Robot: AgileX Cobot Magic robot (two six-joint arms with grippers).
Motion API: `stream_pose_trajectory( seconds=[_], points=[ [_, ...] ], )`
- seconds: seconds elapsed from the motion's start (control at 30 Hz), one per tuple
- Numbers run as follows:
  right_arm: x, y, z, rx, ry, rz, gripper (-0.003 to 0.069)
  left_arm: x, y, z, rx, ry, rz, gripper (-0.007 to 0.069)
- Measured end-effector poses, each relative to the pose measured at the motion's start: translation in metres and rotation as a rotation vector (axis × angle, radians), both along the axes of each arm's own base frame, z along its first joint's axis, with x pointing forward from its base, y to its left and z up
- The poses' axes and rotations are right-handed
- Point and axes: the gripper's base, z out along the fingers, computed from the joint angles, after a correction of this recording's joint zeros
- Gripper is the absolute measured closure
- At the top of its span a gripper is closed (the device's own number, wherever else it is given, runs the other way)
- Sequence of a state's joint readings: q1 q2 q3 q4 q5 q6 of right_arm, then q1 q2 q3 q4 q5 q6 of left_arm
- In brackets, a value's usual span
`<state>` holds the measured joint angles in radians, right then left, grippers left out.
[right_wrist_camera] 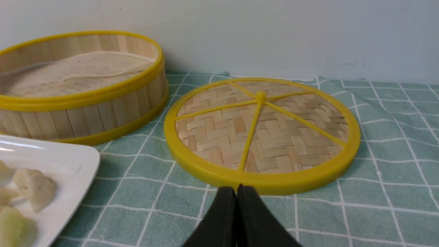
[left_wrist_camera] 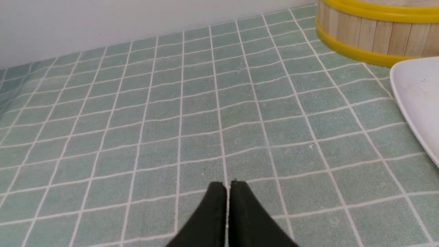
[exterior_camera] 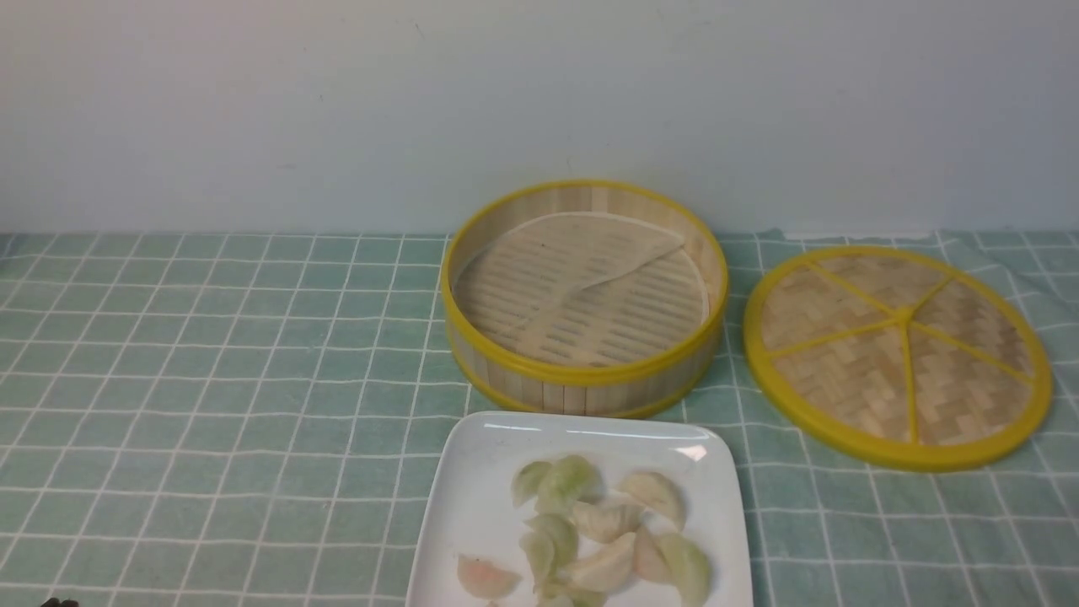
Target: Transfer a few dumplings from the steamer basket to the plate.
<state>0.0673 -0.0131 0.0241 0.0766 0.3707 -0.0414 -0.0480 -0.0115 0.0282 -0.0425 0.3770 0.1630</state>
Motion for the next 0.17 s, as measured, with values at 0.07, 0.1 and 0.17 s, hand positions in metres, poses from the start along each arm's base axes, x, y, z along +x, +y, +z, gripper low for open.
stream_pose_trajectory(
  seconds=[0.07, 0.1, 0.17],
  points=[
    [0.0000, 0.0000, 0.0000, 0.000, 0.000, 0.000, 0.0672, 0.0000, 0.0000, 0.0000, 0.000, 0.000, 0.000, 0.0631],
    [0.0000, 0.0000, 0.0000, 0.000, 0.000, 0.000, 0.0672, 0.0000, 0.0000, 0.0000, 0.000, 0.000, 0.000, 0.0631],
    [0.0000, 0.0000, 0.0000, 0.000, 0.000, 0.000, 0.0672, 0.0000, 0.0000, 0.0000, 0.000, 0.000, 0.000, 0.0631]
  ],
)
